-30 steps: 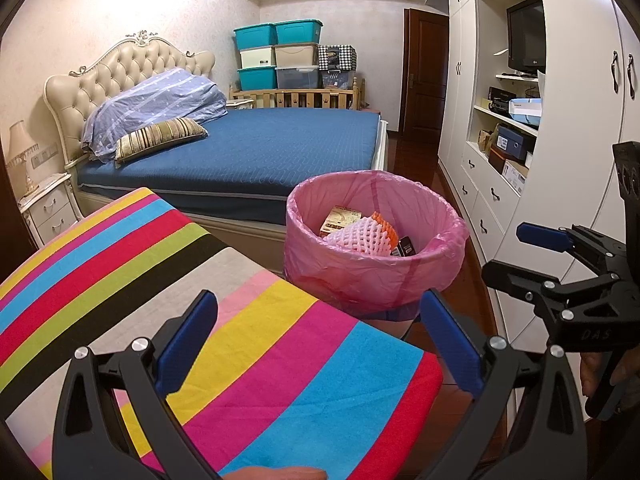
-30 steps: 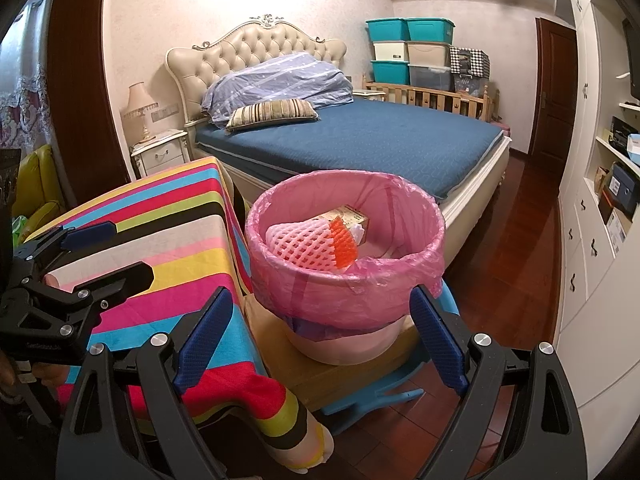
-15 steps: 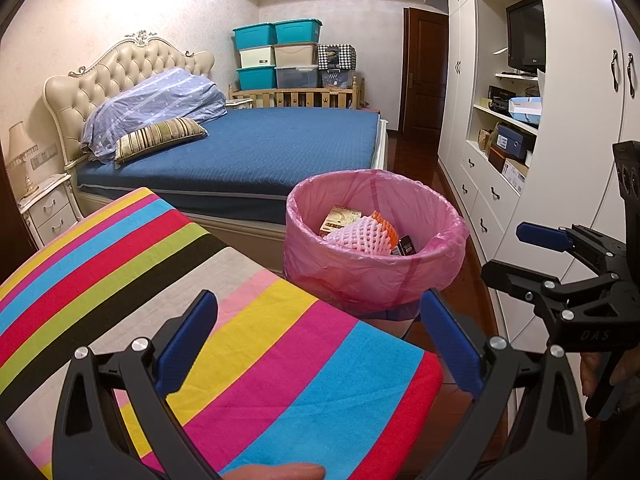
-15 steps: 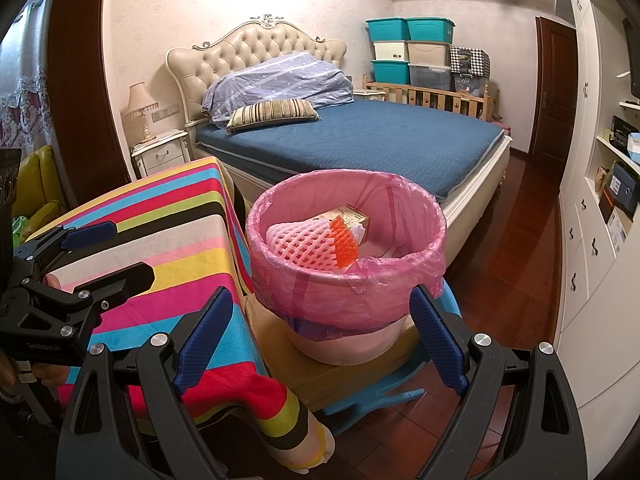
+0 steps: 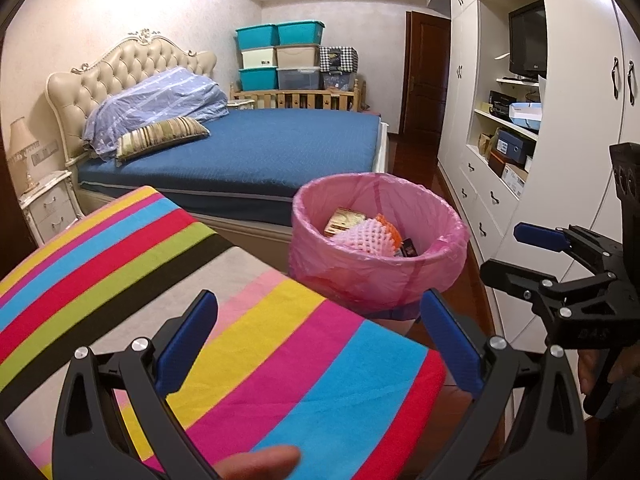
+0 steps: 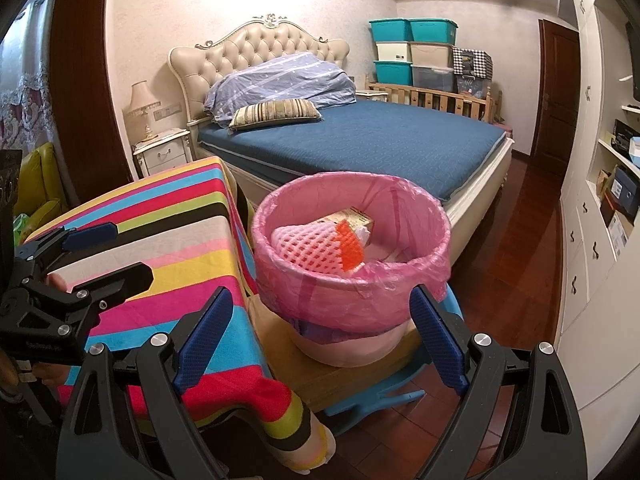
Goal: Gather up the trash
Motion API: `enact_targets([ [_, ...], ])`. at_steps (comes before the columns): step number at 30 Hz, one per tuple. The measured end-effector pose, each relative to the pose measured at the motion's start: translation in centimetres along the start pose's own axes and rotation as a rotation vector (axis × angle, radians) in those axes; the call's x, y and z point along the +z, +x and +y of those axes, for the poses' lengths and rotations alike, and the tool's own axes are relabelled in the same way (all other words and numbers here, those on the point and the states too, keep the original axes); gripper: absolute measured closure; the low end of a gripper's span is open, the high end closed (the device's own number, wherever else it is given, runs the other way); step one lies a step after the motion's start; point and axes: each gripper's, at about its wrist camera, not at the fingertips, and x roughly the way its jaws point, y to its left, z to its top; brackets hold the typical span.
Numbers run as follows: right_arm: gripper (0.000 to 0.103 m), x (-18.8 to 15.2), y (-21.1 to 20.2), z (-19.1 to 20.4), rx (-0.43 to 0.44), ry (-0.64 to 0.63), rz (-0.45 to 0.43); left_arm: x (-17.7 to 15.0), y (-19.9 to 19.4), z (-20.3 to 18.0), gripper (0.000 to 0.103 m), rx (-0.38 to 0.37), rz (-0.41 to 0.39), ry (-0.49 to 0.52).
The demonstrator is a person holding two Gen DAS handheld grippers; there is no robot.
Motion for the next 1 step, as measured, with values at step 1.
enact_targets([
  [1,0.018,0.21,0.08,0.40,0.009,-0.003,0.001,-0.12,-0.54,0.62,0.005,0.011,-0.002,-0.010],
])
